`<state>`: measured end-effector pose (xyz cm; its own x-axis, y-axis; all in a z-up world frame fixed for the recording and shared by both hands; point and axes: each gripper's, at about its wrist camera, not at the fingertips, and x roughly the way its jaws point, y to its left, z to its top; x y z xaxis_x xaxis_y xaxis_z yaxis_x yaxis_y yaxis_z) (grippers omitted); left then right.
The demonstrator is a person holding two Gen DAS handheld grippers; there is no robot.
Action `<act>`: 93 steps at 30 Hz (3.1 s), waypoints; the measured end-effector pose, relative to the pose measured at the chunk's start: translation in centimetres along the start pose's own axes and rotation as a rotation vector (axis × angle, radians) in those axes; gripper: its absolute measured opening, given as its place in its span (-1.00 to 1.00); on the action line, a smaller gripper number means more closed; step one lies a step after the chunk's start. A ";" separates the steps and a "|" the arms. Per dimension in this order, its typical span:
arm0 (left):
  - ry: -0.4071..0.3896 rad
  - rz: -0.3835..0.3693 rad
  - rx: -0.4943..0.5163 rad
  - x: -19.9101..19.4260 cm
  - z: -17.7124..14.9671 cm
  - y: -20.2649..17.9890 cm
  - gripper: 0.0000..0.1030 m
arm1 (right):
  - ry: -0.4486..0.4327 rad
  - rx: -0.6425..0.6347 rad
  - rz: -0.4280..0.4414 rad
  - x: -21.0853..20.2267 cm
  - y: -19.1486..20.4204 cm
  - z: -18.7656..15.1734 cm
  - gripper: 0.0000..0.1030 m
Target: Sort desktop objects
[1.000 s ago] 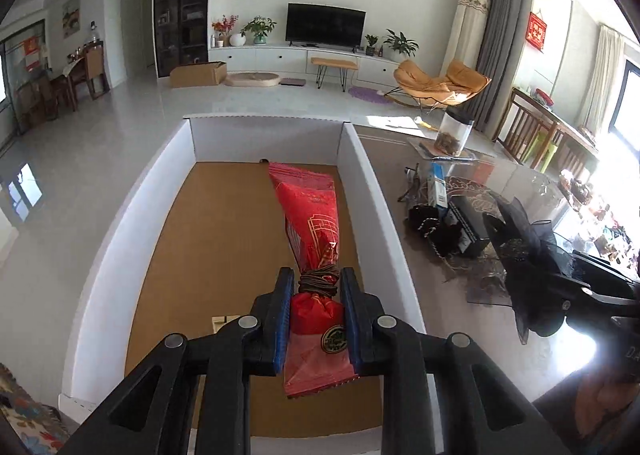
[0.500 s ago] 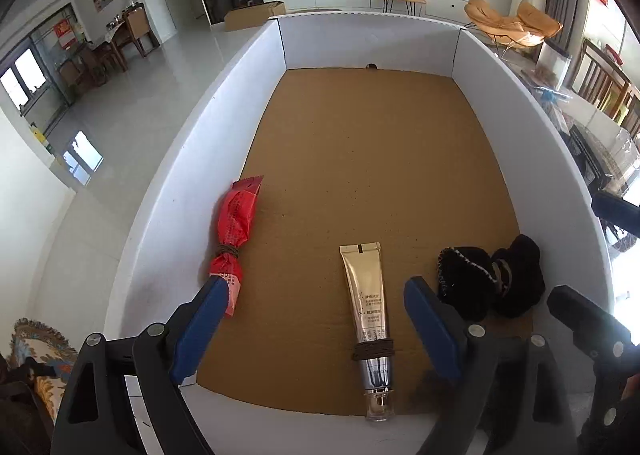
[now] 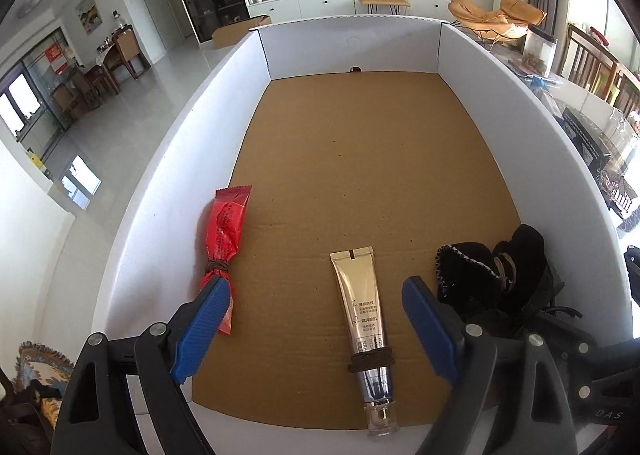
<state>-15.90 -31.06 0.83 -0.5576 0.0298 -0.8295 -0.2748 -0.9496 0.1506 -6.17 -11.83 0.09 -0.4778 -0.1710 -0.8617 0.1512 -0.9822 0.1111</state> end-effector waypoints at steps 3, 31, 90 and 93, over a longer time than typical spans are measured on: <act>0.000 0.030 0.019 -0.1 -0.3 0.3 0.67 | 0.012 0.029 0.015 -0.1 0.3 -0.5 0.39; -0.090 -0.471 0.392 -11.0 -1.5 -28.6 0.94 | -0.051 0.440 -0.299 -6.1 -25.5 -14.3 1.00; -0.060 -0.237 0.081 6.4 5.8 -28.6 1.00 | -0.119 0.310 -0.341 -2.7 -31.8 -7.9 1.00; -0.060 -0.237 0.081 6.4 5.8 -28.6 1.00 | -0.119 0.310 -0.341 -2.8 -31.8 -7.9 1.00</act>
<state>-16.19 -1.88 -5.70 -0.5145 0.2694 -0.8141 -0.4643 -0.8857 0.0003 -2.86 20.52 -4.96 -0.5537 0.1753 -0.8141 -0.2883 -0.9575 -0.0101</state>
